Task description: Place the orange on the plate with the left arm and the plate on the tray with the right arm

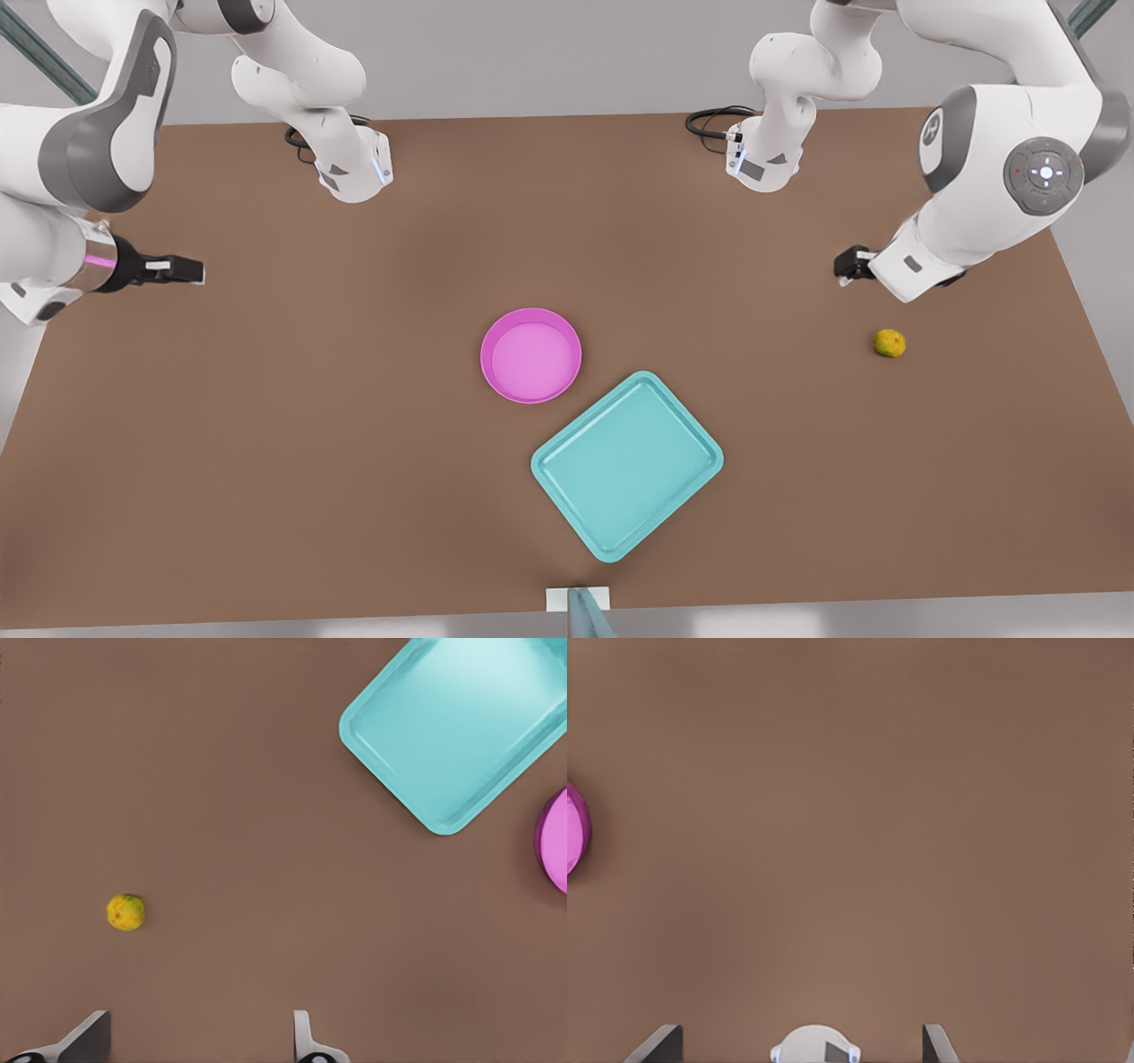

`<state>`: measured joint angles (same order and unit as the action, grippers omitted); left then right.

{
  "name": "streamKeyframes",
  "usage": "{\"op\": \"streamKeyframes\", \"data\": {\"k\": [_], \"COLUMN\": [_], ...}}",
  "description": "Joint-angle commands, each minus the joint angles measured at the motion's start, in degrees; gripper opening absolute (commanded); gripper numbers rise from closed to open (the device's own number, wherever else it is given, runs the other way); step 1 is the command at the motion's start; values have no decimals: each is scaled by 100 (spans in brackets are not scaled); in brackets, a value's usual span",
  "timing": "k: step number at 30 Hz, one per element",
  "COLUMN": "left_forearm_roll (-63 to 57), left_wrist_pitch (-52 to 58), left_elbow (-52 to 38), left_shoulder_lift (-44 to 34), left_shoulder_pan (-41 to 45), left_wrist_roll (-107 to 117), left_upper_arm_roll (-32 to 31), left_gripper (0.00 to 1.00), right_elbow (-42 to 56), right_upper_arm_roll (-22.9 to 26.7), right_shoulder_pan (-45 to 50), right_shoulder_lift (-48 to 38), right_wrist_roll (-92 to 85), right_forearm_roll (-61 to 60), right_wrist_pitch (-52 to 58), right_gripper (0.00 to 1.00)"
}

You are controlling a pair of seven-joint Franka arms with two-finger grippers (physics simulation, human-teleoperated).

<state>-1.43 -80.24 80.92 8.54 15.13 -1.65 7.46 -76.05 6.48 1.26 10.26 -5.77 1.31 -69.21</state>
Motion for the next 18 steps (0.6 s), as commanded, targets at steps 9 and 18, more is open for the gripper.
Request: {"op": "streamKeyframes", "data": {"k": [9,18], "left_forearm_roll": [380,855], "left_wrist_pitch": [-4174,-5862], "left_elbow": [3254,3773], "left_shoulder_lift": [632,1379], "left_shoulder_pan": [-572,-1240], "left_wrist_roll": [-2234,-3078], "left_upper_arm_roll": [1162,1311], "left_gripper": [100,100], "right_elbow": [-41,-94], "right_upper_arm_roll": [3,20], "right_shoulder_pan": [-74,-170], "right_shoulder_lift": [55,117], "right_wrist_roll": [-275,-275], "right_forearm_roll": [19,-16], "right_wrist_pitch": [-286,-251], "right_gripper": [100,100]}}
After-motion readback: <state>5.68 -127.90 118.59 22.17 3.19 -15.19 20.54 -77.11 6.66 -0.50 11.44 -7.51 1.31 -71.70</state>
